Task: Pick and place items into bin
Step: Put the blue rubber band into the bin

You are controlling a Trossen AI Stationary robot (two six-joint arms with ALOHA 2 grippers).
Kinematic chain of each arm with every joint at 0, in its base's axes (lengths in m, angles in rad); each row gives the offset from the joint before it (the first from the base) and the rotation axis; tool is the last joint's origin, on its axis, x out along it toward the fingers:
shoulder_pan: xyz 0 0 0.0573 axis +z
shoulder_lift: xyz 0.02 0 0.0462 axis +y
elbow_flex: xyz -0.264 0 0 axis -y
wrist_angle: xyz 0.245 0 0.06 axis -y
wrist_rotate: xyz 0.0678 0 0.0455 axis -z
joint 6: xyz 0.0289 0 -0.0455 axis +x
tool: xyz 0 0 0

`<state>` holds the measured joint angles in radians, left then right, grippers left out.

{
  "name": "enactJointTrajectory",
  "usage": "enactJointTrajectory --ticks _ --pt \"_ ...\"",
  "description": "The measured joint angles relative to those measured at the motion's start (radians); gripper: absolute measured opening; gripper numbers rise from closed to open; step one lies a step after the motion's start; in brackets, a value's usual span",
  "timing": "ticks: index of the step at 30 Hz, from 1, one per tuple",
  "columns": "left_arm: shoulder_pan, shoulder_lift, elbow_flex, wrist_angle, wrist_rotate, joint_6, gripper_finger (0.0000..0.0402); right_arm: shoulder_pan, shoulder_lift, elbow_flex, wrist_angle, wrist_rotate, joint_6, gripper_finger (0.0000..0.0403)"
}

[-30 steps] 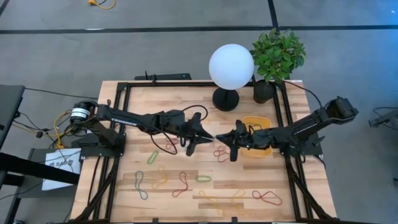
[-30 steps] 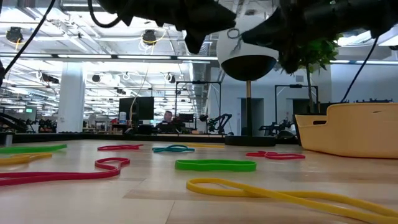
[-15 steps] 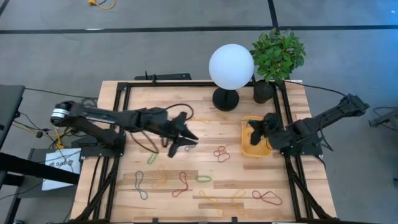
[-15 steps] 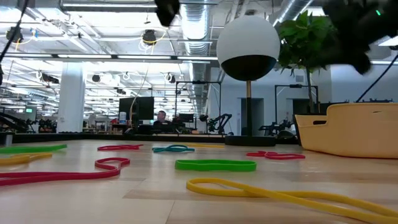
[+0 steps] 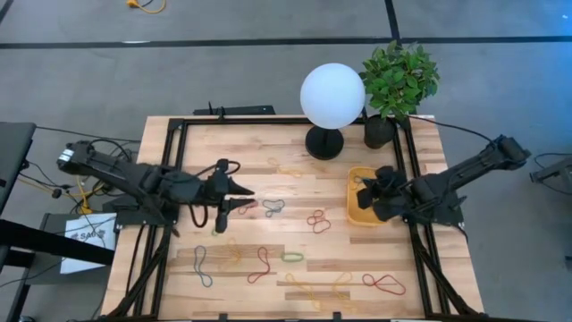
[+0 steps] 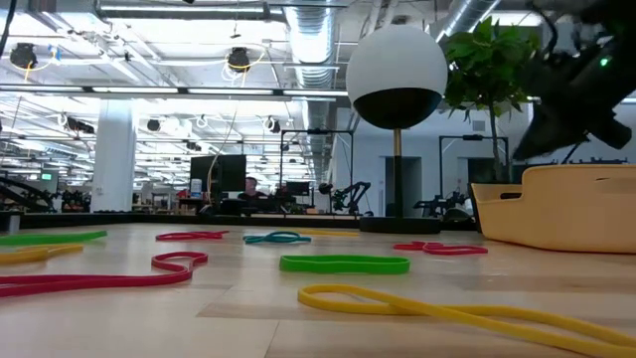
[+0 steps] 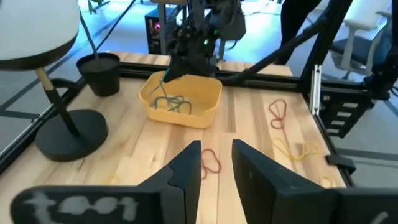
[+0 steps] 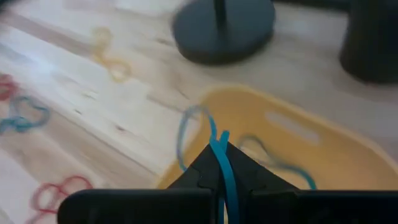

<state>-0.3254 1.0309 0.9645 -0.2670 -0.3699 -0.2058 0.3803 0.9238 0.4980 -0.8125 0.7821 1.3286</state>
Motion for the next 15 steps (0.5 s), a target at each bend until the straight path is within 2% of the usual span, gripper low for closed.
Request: enactJointTrajectory --ticks 4,9,15 --pt "-0.036 0.001 -0.002 -0.037 -0.042 -0.023 0.008 -0.057 0.083 0.0 -0.004 -0.1 0.06 0.0" --pt "-0.052 0.001 -0.002 -0.058 -0.062 -0.026 0.008 -0.135 0.178 0.0 0.003 -0.185 0.034 0.0002" --pt "-0.055 0.001 -0.002 -0.063 -0.064 -0.026 0.008 -0.203 0.24 0.0 0.02 -0.26 -0.03 0.0034"
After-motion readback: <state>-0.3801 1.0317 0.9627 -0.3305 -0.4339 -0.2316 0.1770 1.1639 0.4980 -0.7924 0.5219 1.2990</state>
